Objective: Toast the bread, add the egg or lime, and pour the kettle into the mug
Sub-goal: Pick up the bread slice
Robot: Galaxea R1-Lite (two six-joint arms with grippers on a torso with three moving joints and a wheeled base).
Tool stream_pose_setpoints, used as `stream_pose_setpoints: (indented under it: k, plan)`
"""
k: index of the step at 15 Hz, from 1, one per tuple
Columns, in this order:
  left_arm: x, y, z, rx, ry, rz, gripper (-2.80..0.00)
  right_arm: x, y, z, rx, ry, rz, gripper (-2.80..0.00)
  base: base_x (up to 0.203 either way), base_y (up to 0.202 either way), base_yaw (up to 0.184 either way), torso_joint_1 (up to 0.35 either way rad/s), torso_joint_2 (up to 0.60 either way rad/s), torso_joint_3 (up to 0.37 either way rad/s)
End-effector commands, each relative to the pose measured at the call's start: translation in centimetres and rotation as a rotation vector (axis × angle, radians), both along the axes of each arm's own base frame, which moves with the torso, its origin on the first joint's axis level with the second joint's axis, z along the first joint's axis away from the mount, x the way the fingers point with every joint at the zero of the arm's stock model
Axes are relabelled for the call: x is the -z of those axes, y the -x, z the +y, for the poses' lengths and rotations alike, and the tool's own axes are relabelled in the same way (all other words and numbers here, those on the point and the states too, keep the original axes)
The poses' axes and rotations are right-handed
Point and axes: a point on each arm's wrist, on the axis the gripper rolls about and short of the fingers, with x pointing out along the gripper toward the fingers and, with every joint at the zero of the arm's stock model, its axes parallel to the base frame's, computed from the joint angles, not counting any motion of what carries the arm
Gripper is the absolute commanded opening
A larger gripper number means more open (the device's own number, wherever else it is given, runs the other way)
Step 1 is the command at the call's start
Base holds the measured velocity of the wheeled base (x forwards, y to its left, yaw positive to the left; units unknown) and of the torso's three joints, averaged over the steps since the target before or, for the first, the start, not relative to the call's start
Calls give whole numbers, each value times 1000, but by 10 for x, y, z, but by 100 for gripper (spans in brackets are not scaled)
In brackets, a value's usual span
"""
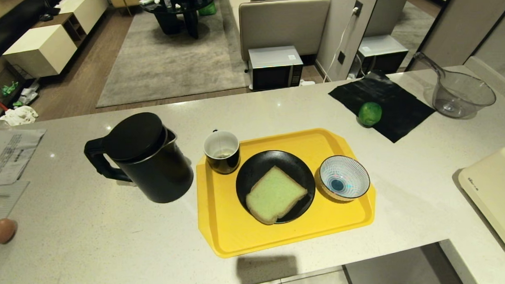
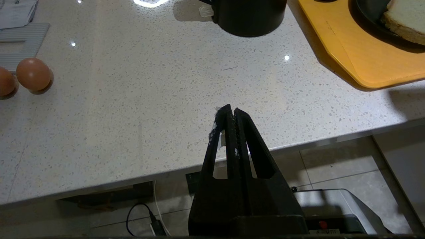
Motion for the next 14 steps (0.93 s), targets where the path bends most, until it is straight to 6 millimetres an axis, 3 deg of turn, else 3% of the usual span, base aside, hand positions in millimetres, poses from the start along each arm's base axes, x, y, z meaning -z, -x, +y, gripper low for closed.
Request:
stream_pose_setpoints:
  k: [1, 14]
  plan:
    - [0, 0, 0, -2, 5, -1, -280, 8, -2, 0, -1, 0, 26, -280, 0, 0, 0, 0, 0, 0]
    - [0, 0, 0, -2, 28, 1, -280, 8, -2, 0, 1, -3, 26, -280, 0, 0, 0, 0, 0, 0]
